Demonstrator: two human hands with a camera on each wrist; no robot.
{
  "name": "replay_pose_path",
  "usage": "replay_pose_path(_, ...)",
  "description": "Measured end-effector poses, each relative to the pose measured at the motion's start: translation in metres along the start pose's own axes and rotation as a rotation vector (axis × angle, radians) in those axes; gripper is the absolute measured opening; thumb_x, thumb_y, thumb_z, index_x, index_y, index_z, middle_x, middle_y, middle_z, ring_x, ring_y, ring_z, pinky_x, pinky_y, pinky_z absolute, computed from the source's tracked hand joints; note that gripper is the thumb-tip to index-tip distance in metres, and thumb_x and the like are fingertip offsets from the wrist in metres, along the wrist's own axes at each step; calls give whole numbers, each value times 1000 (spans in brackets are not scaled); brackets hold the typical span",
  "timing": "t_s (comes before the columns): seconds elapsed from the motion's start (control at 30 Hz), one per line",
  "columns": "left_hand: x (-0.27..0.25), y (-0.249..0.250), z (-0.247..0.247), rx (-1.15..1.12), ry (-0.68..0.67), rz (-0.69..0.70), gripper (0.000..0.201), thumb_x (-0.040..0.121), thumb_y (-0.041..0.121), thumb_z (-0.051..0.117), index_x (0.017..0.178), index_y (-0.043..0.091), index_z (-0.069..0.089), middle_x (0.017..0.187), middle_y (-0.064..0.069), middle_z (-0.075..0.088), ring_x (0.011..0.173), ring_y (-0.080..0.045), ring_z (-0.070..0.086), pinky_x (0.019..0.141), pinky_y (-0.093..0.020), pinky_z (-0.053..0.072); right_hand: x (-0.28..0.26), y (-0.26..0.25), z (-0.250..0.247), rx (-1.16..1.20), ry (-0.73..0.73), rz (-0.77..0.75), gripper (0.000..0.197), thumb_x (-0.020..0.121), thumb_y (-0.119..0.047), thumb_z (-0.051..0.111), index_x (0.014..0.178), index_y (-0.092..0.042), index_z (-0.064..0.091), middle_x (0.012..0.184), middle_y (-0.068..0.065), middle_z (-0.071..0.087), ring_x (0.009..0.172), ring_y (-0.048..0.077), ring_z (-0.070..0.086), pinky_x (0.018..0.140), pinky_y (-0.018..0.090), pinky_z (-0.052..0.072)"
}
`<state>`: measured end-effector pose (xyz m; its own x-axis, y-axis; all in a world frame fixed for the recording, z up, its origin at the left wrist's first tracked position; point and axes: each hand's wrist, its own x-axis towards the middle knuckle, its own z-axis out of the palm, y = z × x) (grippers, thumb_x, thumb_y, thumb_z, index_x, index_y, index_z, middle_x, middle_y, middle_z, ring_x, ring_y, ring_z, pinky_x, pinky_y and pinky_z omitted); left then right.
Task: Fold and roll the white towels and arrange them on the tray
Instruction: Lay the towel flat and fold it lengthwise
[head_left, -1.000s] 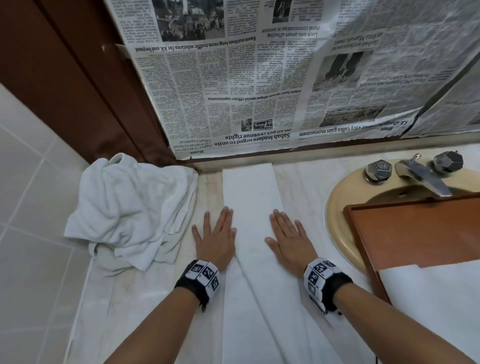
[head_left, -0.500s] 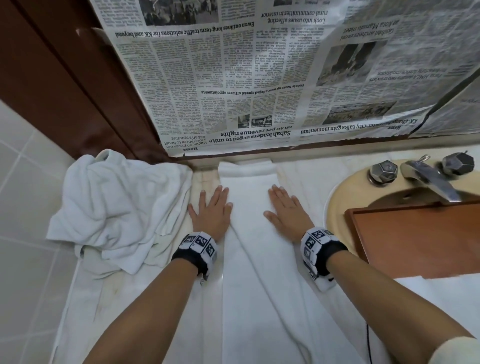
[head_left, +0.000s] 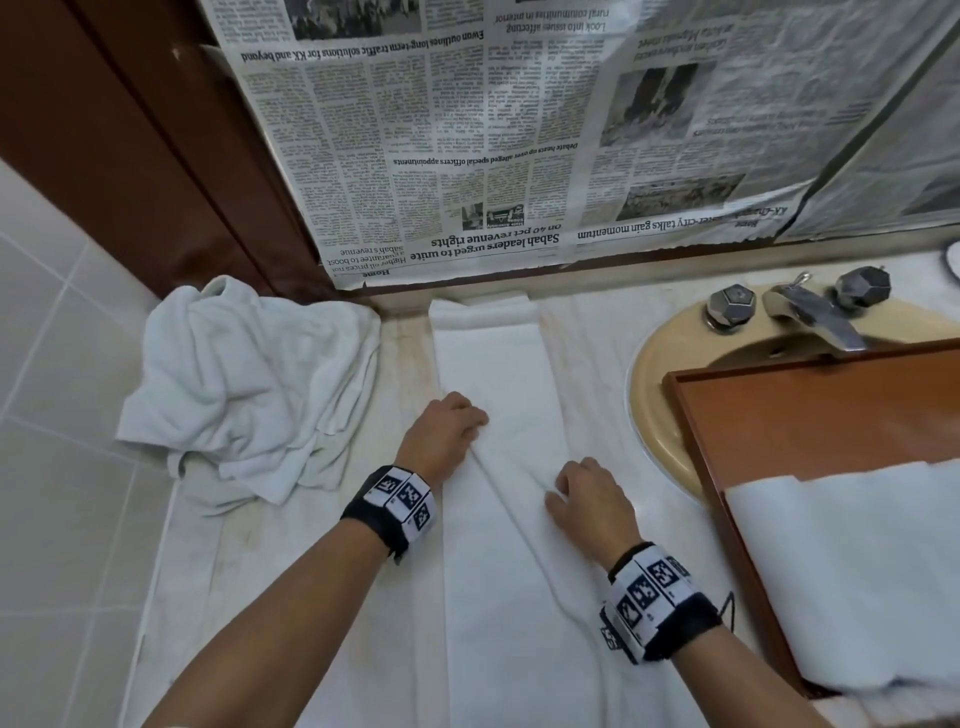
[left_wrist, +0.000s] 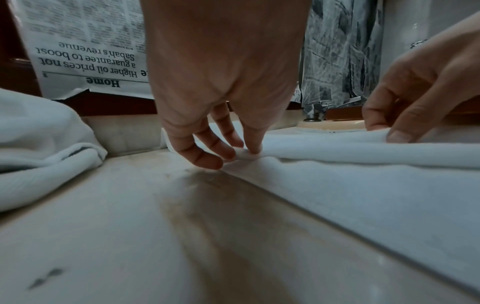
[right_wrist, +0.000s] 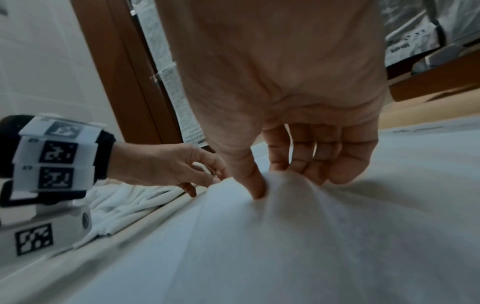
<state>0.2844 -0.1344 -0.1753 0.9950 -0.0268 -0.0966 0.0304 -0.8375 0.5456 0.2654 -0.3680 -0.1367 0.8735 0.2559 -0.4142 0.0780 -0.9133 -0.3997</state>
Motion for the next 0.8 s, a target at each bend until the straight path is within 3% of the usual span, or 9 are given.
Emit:
replay_pose_path(0.13,-8,1,-6,-18,30,-7,15,93,4,59,101,12,69,109,-2,51,96,-23,55,84,-32,45,-14,-13,-9,39,1,-1,15,91,-32,58,89,-20,49,94,-5,56,85,18,53,66,30,38)
replay_pose_path(0.23,-19,-2,-10,-85,58,-63,15,93,5,57,97,17,65,104,2,48,89,-18,57,84,-33,48,-32,-31,-14,78,-5,-71,16,91,-34,59,89,-20,53,86,-4,60,81,19,57,67,33,46)
replay_pose_path(0.37,-32,-10,-14,-108,52,-132,14,93,8,60,94,19,68,98,-1,52,86,-20,57,86,-35,48,-53,-59,2,101,-18,-213,18,95,-34,55,95,-16,56,90,2,63,82,22,59,70,34,49)
replay_pose_path(0.5,-40,-14,-15,-97,22,-143,13,88,5,65,91,17,70,95,-4,60,89,-22,60,88,-39,49,-60,-80,42,68,-122,-243,18,97,-25,50,102,-9,53,99,11,61,87,30,60,74,37,51)
replay_pose_path(0.63,-48,-15,-15,-139,43,-151,20,90,-1,60,97,13,72,101,-5,65,96,-23,62,88,-26,45,-62,-80,72,43,-197,-235,20,96,-21,48,109,-6,49,104,15,60,92,32,59,71,34,45)
replay_pose_path(0.7,-55,-14,-13,-156,68,-164,25,92,-1,54,104,11,72,106,-5,65,99,-20,62,87,-18,40,-65,-75,75,89,-235,-268,24,97,-23,49,111,-4,52,103,14,62,91,29,59,75,35,49)
replay_pose_path(0.8,-66,-8,-9,-217,99,-206,26,97,6,52,118,10,67,118,-6,62,108,-19,59,97,-25,43,-70,-64,67,164,-296,-417,26,98,-25,48,108,-8,64,100,9,67,88,19,61,78,31,49)
